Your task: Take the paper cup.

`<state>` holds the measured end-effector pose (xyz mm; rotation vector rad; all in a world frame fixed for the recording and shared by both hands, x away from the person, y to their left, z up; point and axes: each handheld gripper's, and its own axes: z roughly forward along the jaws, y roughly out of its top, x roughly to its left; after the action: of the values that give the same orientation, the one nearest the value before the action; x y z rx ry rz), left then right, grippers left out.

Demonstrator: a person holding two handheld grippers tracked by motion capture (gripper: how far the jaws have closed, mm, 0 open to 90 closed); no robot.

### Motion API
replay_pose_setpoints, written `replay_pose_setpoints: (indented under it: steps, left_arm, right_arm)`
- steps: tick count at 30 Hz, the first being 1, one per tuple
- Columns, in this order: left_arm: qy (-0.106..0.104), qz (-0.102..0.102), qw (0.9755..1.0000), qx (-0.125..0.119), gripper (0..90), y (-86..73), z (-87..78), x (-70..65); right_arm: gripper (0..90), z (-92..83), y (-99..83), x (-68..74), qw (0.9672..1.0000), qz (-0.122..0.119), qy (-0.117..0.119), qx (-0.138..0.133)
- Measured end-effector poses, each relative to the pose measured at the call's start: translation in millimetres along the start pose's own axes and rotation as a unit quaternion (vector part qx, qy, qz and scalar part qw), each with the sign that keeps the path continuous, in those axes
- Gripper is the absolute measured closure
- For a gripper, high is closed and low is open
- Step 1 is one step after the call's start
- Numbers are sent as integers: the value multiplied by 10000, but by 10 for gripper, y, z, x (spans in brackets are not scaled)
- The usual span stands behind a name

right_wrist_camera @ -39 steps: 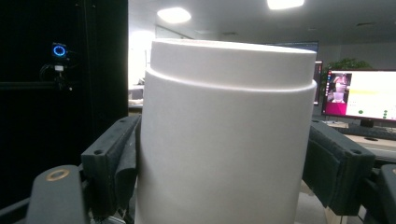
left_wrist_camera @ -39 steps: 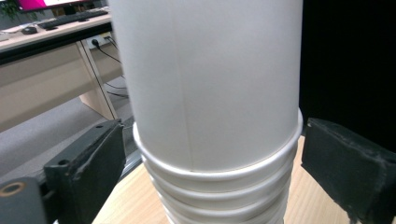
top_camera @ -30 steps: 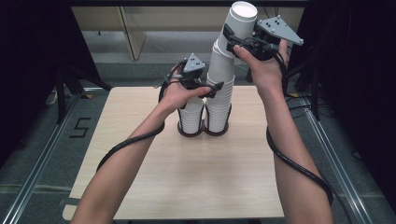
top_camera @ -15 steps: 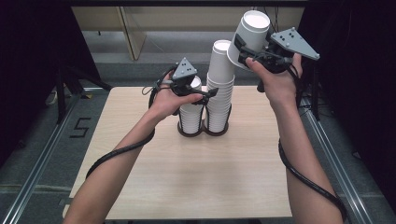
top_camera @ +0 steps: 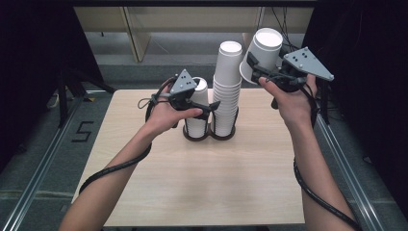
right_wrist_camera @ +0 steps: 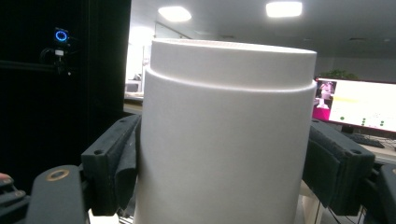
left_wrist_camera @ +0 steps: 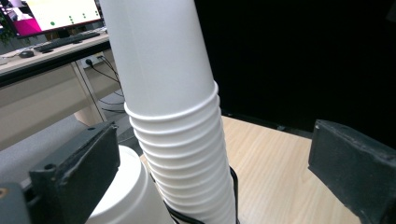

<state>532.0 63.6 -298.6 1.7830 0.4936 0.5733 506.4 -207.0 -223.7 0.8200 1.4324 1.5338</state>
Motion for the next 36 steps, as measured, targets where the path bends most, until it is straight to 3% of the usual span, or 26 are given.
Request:
replay_pose_setpoints:
  steps: [7,14,18,21,22,24,27,36]
  left_arm:
    - [-50,0,10000,20,16,-155,-152,-83]
    - [-87,-20,10000,30,21,-433,-326,-161]
    - [-85,-69,9999,-29,26,-610,-416,-232]
    - [-79,-164,9998,-30,28,-759,-473,-293]
    - [-130,-289,9995,-44,27,-853,-507,-326]
    - [-64,-300,9995,-72,27,-923,-543,-343]
    - [-21,-390,9992,-112,28,-984,-604,-358]
    - [115,-311,9994,61,27,-1103,-697,-418]
  right_arm:
    - [207,-142,-163,29,9999,-78,-19,97]
    - [207,-321,-432,76,9995,-156,-3,265]
    - [206,-434,-622,119,9993,-77,46,370]
    - [206,-511,-755,147,9989,-136,33,450]
    - [206,-544,-849,155,9985,-134,10,532]
    - [206,-576,-936,151,9978,-133,0,654]
    - [206,-623,-1042,170,9972,-99,-4,743]
    - [206,-725,-1269,289,9956,-112,76,927]
